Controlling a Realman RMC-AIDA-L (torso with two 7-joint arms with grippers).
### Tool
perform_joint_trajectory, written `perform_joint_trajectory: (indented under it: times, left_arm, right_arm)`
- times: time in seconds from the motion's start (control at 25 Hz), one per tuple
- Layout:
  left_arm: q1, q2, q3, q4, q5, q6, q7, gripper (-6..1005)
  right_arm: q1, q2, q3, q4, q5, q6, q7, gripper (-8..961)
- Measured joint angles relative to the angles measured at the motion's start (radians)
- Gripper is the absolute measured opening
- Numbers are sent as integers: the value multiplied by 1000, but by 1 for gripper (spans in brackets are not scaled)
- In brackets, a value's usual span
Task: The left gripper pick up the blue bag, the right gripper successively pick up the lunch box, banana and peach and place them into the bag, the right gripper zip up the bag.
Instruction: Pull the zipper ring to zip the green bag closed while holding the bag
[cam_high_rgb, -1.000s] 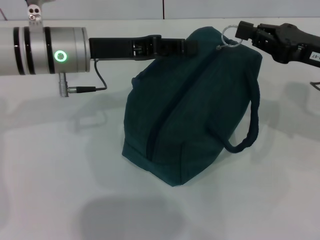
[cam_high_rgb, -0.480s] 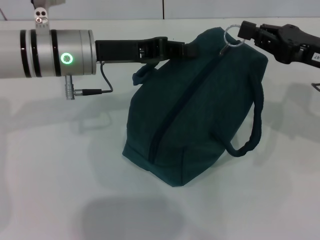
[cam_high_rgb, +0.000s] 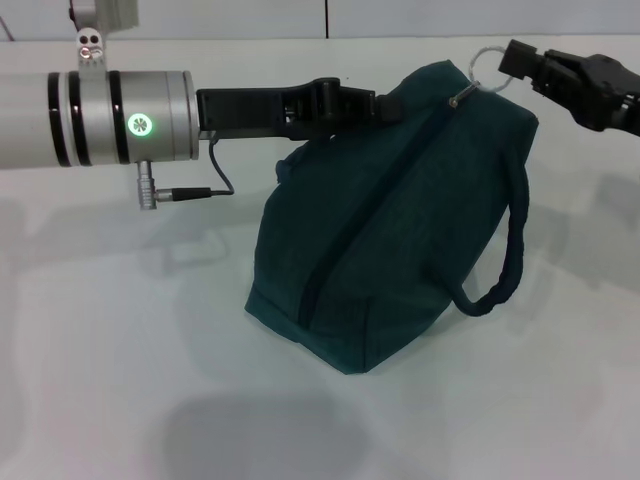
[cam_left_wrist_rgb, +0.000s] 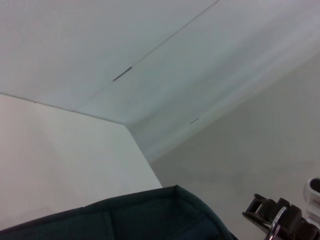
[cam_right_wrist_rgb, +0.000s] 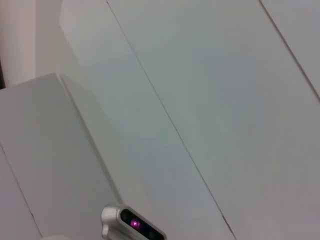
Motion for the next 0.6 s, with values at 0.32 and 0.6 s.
perform_joint_trajectory:
  times: [0.32,0.6]
  left_arm:
    - [17,-1,1,-27,-78,9,-1,56]
    - [28,-2,4,-30,-97,16,-2,60]
  right_arm:
    - [-20,0,1,10,18,-8,1,40]
    - [-29,0,12,25,39,-14,0,41]
